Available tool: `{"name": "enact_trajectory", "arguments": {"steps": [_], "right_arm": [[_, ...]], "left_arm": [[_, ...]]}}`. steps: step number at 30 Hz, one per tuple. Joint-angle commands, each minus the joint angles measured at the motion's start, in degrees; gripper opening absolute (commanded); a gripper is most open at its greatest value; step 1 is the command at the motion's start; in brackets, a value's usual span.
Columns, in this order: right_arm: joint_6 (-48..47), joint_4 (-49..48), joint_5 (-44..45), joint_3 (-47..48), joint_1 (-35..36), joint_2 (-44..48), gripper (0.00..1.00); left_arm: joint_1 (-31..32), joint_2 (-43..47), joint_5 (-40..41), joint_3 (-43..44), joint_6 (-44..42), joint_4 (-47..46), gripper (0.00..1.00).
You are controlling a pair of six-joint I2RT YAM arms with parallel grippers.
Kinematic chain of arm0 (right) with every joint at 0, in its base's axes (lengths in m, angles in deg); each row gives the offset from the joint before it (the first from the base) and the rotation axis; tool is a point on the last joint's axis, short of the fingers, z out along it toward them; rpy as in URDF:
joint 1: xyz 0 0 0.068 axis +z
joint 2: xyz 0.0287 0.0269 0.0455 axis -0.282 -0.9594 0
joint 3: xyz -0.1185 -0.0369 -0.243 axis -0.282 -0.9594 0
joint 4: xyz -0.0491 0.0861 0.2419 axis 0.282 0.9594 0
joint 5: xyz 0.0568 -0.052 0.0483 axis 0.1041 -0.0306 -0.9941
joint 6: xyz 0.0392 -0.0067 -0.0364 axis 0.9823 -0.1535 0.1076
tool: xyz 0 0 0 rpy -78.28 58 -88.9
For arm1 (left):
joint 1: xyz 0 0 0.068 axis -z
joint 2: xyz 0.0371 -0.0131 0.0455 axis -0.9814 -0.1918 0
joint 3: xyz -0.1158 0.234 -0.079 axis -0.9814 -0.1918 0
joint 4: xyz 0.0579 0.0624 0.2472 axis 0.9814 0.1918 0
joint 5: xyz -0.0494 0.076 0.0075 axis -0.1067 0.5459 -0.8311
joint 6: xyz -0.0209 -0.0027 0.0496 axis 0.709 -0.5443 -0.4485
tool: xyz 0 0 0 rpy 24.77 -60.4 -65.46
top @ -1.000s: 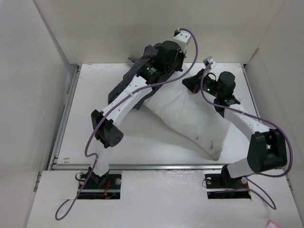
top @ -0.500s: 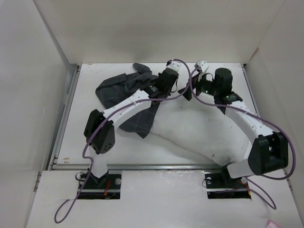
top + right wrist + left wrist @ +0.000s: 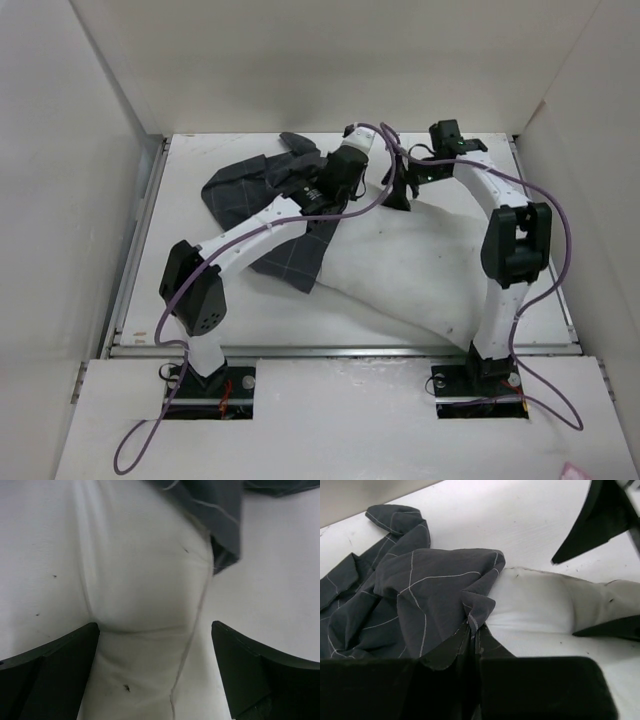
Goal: Put the pillow into the pillowcase
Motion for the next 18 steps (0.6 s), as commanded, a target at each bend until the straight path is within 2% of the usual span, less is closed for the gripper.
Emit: {"name": "enact_trajectory", "arguments": {"steps": [1, 4, 5, 6, 7, 8, 9, 10, 11, 12, 16, 18], "right_arm": [[-11.42, 12.46, -11.24, -1.11, 1.78, -0.72, 1.0], [-12.12, 12.46, -13.88, -1.65, 5.39, -3.09, 1.0], [-12.9, 12.46, -15.28, -2.17, 6.79, -3.62, 0.98], [-12.91, 12.46, -16.07, -2.17, 6.8, -4.15, 0.9], [-12.91, 12.46, -16.69, -2.17, 7.41, -4.67, 0.51], [-12.91, 12.46, -17.39, -2.17, 7.42, -5.55, 0.2], [-12.91, 12.46, -18.62, -2.17, 7.42, -5.56, 0.0], [-12.91, 12.46, -21.33, -2.17, 6.72, -5.56, 0.0], [-12.91, 12.46, -22.49, -2.17, 6.71, -5.56, 0.0], [-12.91, 12.46, -23.46, -2.17, 6.71, -5.56, 0.0], [-12.91, 12.46, -26.28, -1.56, 6.19, -5.56, 0.0], [-10.99, 12.46, -26.28, -0.33, 5.57, -5.56, 0.0]], "left_arm": [[0.41, 2.34, 0.25, 0.54, -0.23, -5.48, 0.0], [0.41, 1.81, -0.29, 1.16, -0.23, -5.48, 0.0], [0.41, 1.2, -0.9, 1.77, -0.23, -5.48, 0.0], [0.41, 1.19, -0.9, 1.77, -0.23, -5.48, 0.0], [0.41, 1.19, -0.9, 1.77, -0.23, -4.96, 0.0], [0.41, 1.19, -0.9, 2.3, 0.38, -4.96, 0.0], [0.41, 0.67, -0.38, 3.08, 0.38, -4.43, 0.0], [0.41, 0.66, 0.23, 3.61, 0.91, -3.47, 0.0], [0.41, 0.66, 0.24, 5.01, 0.91, -2.85, 0.1], [0.41, 0.14, 0.85, 5.81, 0.91, -1.63, 0.14], [0.41, 0.14, 1.99, 8.37, 2.14, 0.92, 0.18], [0.41, 0.14, 2.61, 8.98, 2.66, 1.45, 0.16]]}}
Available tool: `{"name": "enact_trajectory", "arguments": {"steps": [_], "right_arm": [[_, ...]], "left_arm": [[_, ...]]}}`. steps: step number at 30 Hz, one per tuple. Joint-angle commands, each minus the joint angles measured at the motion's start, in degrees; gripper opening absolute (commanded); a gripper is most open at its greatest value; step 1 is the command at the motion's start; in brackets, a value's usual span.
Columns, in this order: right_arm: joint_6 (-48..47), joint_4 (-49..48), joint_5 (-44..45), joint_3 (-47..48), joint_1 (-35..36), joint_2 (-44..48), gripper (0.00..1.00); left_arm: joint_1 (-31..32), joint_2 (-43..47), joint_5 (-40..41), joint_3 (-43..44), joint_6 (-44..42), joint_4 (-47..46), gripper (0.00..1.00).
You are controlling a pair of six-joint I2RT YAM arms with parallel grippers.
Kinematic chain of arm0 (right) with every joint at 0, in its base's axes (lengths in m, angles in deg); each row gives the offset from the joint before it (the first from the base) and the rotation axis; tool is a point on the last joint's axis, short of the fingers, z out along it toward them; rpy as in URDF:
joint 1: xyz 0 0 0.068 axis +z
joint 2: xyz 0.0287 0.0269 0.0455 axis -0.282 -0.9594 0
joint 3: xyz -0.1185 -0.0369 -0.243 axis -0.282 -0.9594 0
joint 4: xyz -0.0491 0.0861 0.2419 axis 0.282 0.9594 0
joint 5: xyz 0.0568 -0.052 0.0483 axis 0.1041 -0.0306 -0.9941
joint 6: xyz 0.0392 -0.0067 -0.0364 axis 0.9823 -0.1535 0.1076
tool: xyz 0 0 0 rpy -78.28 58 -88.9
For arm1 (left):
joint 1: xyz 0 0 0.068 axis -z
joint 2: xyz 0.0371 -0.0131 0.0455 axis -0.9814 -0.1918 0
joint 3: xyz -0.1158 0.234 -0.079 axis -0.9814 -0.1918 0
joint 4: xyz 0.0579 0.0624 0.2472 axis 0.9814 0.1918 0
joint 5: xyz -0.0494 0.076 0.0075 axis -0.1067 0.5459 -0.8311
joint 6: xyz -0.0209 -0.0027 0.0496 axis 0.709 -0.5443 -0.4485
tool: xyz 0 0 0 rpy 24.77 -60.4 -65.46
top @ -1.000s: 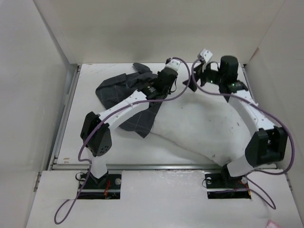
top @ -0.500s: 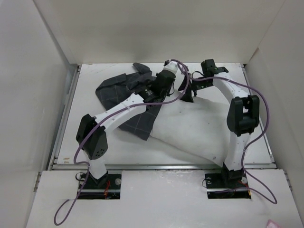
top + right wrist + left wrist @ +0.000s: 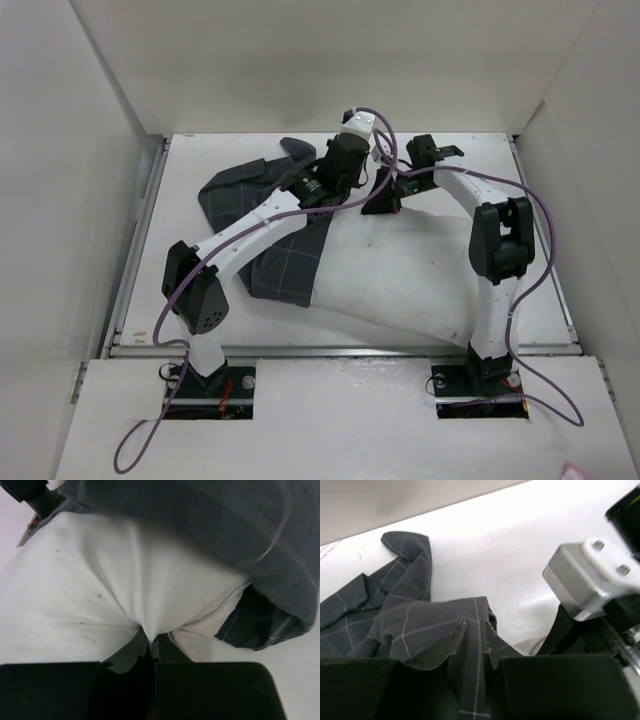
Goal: Put the pillow into the pillowcase
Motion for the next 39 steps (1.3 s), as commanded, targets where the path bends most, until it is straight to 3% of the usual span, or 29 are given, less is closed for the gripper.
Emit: {"name": "enact_trajectory", "arguments": {"steps": [1, 3, 7, 9, 10, 11, 13, 14, 19, 26, 32, 34, 35, 36, 39], "right_arm": [[0.69, 3.56, -6.28, 1.57, 0.37, -0.75, 0.0], [1.32, 3.56, -6.28, 2.27, -0.15, -1.28, 0.0], [4.82, 3.56, -3.91, 4.91, -0.16, -3.03, 0.0], [12.25, -2.81, 0.54, 4.92, -0.16, -2.52, 0.0], [19.0, -9.55, 4.06, 1.35, -0.16, 0.71, 0.0], [41.08, -32.68, 10.1, -3.21, 0.36, 3.78, 0.0], [46.92, -46.04, 28.43, -17.41, 1.5, 10.72, 0.0], [46.93, -49.14, 29.05, -20.1, 1.51, 15.98, 0.0], [46.93, -47.08, 28.45, -19.09, 1.51, 18.06, 0.0], [47.55, -45.92, 22.64, -17.23, 1.51, 15.77, 0.0], [47.55, -45.92, 23.34, -17.76, 1.51, 16.82, 0.0], [48.07, -45.92, 23.87, -17.76, 1.51, 16.82, 0.0], [48.07, -45.92, 24.48, -17.76, 1.51, 17.34, 0.0], [48.77, -45.92, 24.48, -17.76, 1.51, 17.35, 0.0], [50.09, -46.45, 25.27, -18.37, 2.12, 17.35, 0.0]], "left_arm": [[0.37, 1.99, 2.17, 3.5, 1.6, -1.25, 0.13], [0.37, 2.0, 2.17, 3.5, 1.6, -1.25, 0.0], [0.37, 2.0, 1.56, 2.97, 1.6, -0.02, 0.0], [0.37, 0.42, 1.04, 3.58, 2.21, 2.26, 0.0], [0.37, 0.41, 1.03, 4.45, 2.21, 3.05, 0.16], [0.37, -0.11, 0.25, 5.16, 2.74, 4.27, 0.2], [0.37, -0.11, -0.46, 5.17, 2.74, 4.81, 0.24], [0.37, 0.41, -1.16, 3.95, 2.22, 4.81, 0.36], [0.37, -0.98, -6.18, 4.63, -1.13, 4.2, 0.57], [-1.39, -5.56, -6.42, 7.54, -3.67, 7.98, 0.65], [-2.62, -7.58, -6.45, 8.15, -3.68, 12.01, 0.56], [-2.62, -8.11, -2.58, 8.15, -3.07, 12.63, 0.41], [-2.62, -8.11, -1.61, 8.15, -2.36, 12.64, 0.27], [-2.62, -8.11, -1.0, 8.15, -2.36, 12.64, 0.2], [-2.62, -6.97, -2.04, 9.2, -1.74, 11.16, 0.08]]}}
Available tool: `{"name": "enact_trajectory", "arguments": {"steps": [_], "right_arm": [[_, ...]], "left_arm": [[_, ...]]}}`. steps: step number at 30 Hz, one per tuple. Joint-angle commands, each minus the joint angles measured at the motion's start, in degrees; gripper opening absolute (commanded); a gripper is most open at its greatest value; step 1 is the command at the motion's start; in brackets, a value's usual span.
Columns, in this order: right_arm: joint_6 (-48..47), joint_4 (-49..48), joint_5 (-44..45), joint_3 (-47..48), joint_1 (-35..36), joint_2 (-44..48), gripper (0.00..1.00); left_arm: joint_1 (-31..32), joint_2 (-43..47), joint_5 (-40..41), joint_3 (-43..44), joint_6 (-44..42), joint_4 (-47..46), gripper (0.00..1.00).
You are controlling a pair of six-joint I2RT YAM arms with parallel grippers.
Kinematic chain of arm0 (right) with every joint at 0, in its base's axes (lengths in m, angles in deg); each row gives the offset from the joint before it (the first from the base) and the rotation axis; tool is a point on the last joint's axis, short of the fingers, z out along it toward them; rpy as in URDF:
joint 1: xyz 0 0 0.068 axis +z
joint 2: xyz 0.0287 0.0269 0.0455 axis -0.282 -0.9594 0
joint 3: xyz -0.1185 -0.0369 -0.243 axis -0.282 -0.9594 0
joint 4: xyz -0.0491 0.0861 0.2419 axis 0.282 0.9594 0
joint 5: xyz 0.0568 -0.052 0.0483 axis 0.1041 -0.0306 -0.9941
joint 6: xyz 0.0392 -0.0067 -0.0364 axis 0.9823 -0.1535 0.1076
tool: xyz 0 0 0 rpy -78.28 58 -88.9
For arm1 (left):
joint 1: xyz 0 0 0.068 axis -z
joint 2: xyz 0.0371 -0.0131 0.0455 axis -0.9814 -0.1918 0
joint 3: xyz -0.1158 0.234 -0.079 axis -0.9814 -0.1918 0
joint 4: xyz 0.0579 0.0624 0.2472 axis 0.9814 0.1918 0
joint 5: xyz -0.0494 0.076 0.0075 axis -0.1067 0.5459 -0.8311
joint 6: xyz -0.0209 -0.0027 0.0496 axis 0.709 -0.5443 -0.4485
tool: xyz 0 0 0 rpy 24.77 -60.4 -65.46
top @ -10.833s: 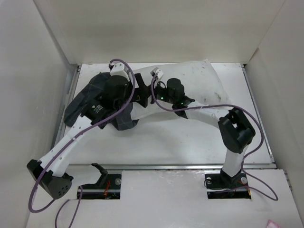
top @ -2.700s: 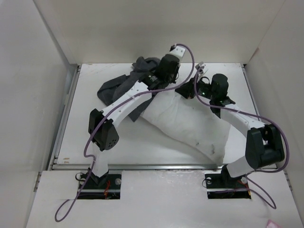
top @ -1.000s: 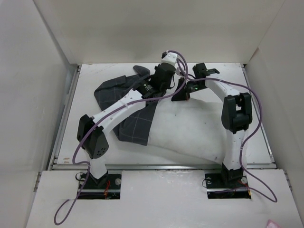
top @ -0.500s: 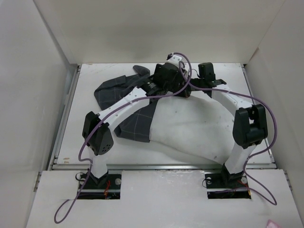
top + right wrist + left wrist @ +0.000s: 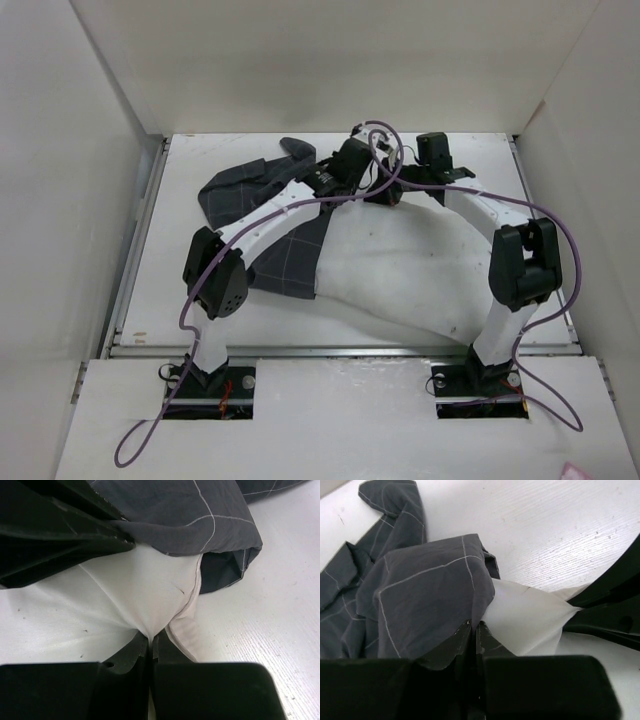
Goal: Put the pillow into the pillowcase
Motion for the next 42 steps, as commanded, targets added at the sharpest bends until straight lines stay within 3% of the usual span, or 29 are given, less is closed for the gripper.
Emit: {"name": "enact_trajectory", "arguments": {"steps": [1, 5, 10, 13, 14, 15, 18, 20, 24, 25, 28, 30, 35, 38, 42], "right_arm": [[2.44, -5.93, 1.14, 0.64, 0.71, 3.01, 0.0], [10.16, -16.04, 9.47, -4.79, 5.26, 7.23, 0.0], [30.95, -37.38, 12.57, -14.02, 6.42, 14.33, 0.0], [40.03, -53.72, 15.99, -20.35, 6.42, 18.03, 0.0], [47.03, -58.55, 16.96, -22.11, 6.42, 18.74, 0.0], [50.84, -69.3, 18.62, -23.95, 6.42, 19.27, 0.0], [63.13, -83.86, 22.24, -28.45, 6.42, 19.28, 0.0], [66.59, -87.85, 23.55, -29.85, 6.95, 17.18, 0.0], [75.74, -106.47, 26.9, -32.5, 7.56, 8.41, 0.0], [76.27, -108.42, 27.42, -31.89, 7.56, 7.07, 0.0], [75.41, -99.51, 28.56, -28.63, 8.87, 4.87, 0.0], [74.87, -97.46, 35.14, -28.63, 9.93, 4.86, 0.0], [75.75, -104.3, 41.39, -31.7, 10.72, 7.04, 0.0], [75.75, -100.11, 51.91, -34.42, 10.72, 13.88, 0.0], [75.22, -87.29, 71.25, -34.26, 10.72, 19.79, 0.0]], "left_arm": [[-0.21, 1.75, 1.82, 4.09, 0.6, -0.94, 0.03], [-0.21, 2.28, 1.21, 6.29, 0.6, -2.27, 0.0], [2.77, 4.56, -0.37, 7.61, -0.55, -2.88, 0.0], [4.79, 7.28, -2.03, 6.3, -0.55, -4.03, 0.0], [5.32, 8.59, -2.91, 6.29, 0.67, -4.55, 0.0], [5.32, 9.22, -3.44, 5.6, 1.64, -4.55, 0.0], [6.03, 12.28, -4.85, 3.4, 5.59, -7.61, 0.0], [6.64, 14.4, -8.0, 1.38, 6.22, -10.43, 0.0], [8.39, 18.71, -15.22, -2.31, 6.22, -13.96, 0.0], [9.09, 19.67, -17.92, -3.36, 6.22, -14.74, 0.0], [10.41, 20.91, -21.8, -6.0, 5.43, -17.19, 0.0], [11.03, 20.91, -24.01, -6.01, 5.43, -17.82, 0.0], [11.56, 17.31, -21.92, -6.61, 6.3, -15.02, 0.0], [11.56, 15.91, -18.21, -10.04, 8.67, -14.4, 0.0], [11.56, 17.21, -28.22, -14.34, 10.79, -19.47, 0.0]]}}
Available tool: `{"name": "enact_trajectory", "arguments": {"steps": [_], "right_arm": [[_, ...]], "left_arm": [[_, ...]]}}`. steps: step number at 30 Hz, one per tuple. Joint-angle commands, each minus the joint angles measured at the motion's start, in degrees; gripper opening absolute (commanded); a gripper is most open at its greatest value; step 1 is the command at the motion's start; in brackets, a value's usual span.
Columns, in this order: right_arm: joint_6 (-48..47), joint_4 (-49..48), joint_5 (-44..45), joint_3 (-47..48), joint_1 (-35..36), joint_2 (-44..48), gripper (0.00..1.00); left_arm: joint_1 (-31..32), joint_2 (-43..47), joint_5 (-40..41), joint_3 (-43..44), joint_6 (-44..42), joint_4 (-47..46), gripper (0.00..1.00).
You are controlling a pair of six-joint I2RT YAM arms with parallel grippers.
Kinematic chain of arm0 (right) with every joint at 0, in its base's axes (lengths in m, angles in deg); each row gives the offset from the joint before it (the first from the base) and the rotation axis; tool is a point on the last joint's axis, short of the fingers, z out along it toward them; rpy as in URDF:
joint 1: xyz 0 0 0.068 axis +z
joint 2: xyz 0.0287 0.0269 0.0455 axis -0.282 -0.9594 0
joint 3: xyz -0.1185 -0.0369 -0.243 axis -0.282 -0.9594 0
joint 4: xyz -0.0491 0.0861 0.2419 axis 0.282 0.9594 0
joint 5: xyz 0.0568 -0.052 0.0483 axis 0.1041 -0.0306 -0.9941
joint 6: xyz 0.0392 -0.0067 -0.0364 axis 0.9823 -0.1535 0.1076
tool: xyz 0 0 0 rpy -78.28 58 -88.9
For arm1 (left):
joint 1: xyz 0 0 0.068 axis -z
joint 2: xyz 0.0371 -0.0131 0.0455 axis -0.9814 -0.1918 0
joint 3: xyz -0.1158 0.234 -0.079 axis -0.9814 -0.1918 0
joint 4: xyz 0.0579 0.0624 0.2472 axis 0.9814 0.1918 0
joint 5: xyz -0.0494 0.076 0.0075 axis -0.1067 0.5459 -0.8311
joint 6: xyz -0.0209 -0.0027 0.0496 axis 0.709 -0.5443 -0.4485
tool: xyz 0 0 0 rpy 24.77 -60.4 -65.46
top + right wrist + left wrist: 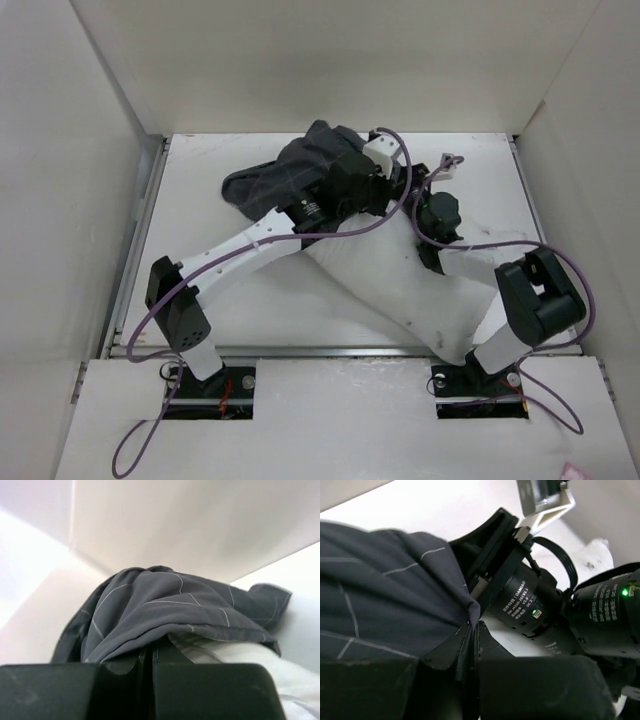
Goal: Put the pillow into the pillowcase
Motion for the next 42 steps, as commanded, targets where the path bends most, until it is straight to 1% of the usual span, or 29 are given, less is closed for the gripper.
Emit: {"name": "enact_trajectory", "arguments": {"steps": [1, 4, 7, 10, 11, 12, 14, 15, 17, 19, 20, 22, 23, 24, 26, 27, 28, 29, 30, 31, 32, 33, 34, 35, 36, 37, 38, 40, 42], "right_arm": [[2.4, -5.56, 25.6, 3.05, -0.2, 7.69, 0.0], [2.39, -1.86, 26.88, 4.55, -1.87, 8.4, 0.0], [3.53, -2.72, 30.04, 3.41, -2.49, 9.02, 0.0], [4.06, -4.74, 29.53, 2.79, -2.49, 6.57, 0.0], [4.06, -6.32, 28.91, 2.79, -2.49, 5.6, 0.0], [4.85, -7.21, 27.77, 2.79, -2.49, 4.54, 0.0], [5.38, -10.19, 27.24, 2.79, -2.49, 1.73, 0.0], [5.38, -13.33, 27.24, 2.27, -2.49, 1.11, 0.0], [5.91, -15.38, 27.24, 1.56, -2.49, -0.03, 0.01], [5.91, -15.39, 27.24, 0.51, -2.49, -0.04, 0.1], [5.91, -15.39, 26.71, -0.02, -2.49, -0.04, 0.21], [5.91, -14.17, 25.66, -1.33, -3.1, 1.54, 0.26], [5.91, -12.85, 23.48, -2.56, -3.63, 2.42, 0.32], [5.91, -10.66, 22.33, -2.57, -3.64, 4.43, 0.35], [5.39, -0.84, 17.08, -2.57, -5.82, 6.72, 0.42], [4.86, 3.12, 15.91, -2.57, -5.83, 7.95, 0.51], [3.46, 7.25, 14.94, -1.79, -6.62, 10.31, 0.56], [1.62, 15.55, 12.84, -1.0, -6.62, 11.47, 0.6], [-1.01, 19.73, 11.69, 1.36, -6.62, 12.52, 0.74], [-6.78, 24.55, 10.29, 3.04, -6.62, 14.45, 0.78], [-9.53, 35.3, 9.14, 4.79, -6.62, 15.16, 0.8], [-11.56, 40.37, 9.13, 7.77, -6.62, 15.78, 0.82], [-12.89, 44.69, 9.13, 8.67, -6.62, 16.91, 0.83], [-15.68, 51.25, 9.65, 9.2, -6.62, 17.54, 0.85], [-16.41, 54.1, 12.44, 9.21, -6.62, 18.32, 0.86], [-17.2, 56.66, 14.12, 9.73, -7.15, 18.94, 0.88], [-18.43, 59.47, 16.14, 10.52, -7.15, 20.51, 0.88], [-20.18, 65.89, 21.58, 11.05, -7.15, 22.54, 0.93], [-23.6, 72.46, 24.41, 12.19, -7.67, 25.09, 0.99]], "left_arm": [[2.05, 1.83, -11.38, -4.21, 4.52, -5.22, 0.0], [2.05, 4.98, -9.37, -9.04, 6.19, -5.23, 0.0], [2.05, 8.24, -10.67, -14.48, 6.81, -6.45, 0.0], [2.58, 9.39, -17.69, -17.39, 6.81, -8.91, 0.0], [2.58, 9.4, -22.67, -17.41, 5.76, -10.92, 0.0], [2.58, 8.53, -24.99, -17.41, 4.62, -10.94, 0.0], [3.11, 5.2, -27.81, -13.57, 1.81, -7.63, 0.0], [3.11, 3.7, -32.69, -12.32, 0.58, -6.38, 0.0], [3.11, 0.36, -37.91, -9.43, -1.71, -4.71, 0.01], [3.11, -5.52, -42.31, -6.44, -2.33, -1.55, 0.0], [3.11, -7.55, -42.32, -4.77, -2.33, -0.14, 0.0], [3.11, -11.77, -42.32, -2.64, -1.72, 0.66, 0.0], [3.11, -12.48, -42.32, -2.64, -1.72, 0.14, 0.0], [2.59, -13.01, -42.32, -2.64, -0.85, -0.73, 0.0], [1.27, -13.02, -41.54, -3.87, 0.91, -3.28, 0.0], [0.65, -12.49, -40.75, -4.66, 1.96, -4.6, 0.01], [-0.4, -11.97, -39.61, -5.97, 2.58, -6.26, 0.06], [-0.41, -11.18, -37.6, -5.98, 2.59, -6.28, 0.12], [-1.02, -11.17, -36.62, -6.59, 2.59, -6.28, 0.39], [-1.02, -10.47, -35.65, -6.6, 2.59, -6.28, 0.46], [-1.54, -9.68, -34.25, -6.6, 2.07, -6.28, 0.56], [-1.55, -9.15, -33.54, -6.6, 2.06, -6.28, 0.63], [-1.55, -8.63, -33.54, -6.6, 1.54, -5.58, 0.68], [-2.16, -7.49, -32.14, -5.99, 0.93, -4.53, 0.77], [-2.16, -6.7, -31.35, -5.98, 0.92, -4.0, 0.92], [-2.16, -5.82, -30.55, -5.98, 0.22, -3.47, 1.0], [-2.16, -4.77, -29.85, -5.98, -0.3, -2.95, 1.0], [-2.16, -1.08, -26.6, -6.68, -0.83, -2.06, 1.0], [-2.16, 2.69, -23.62, -7.82, -0.84, 0.21, 1.0]]}}
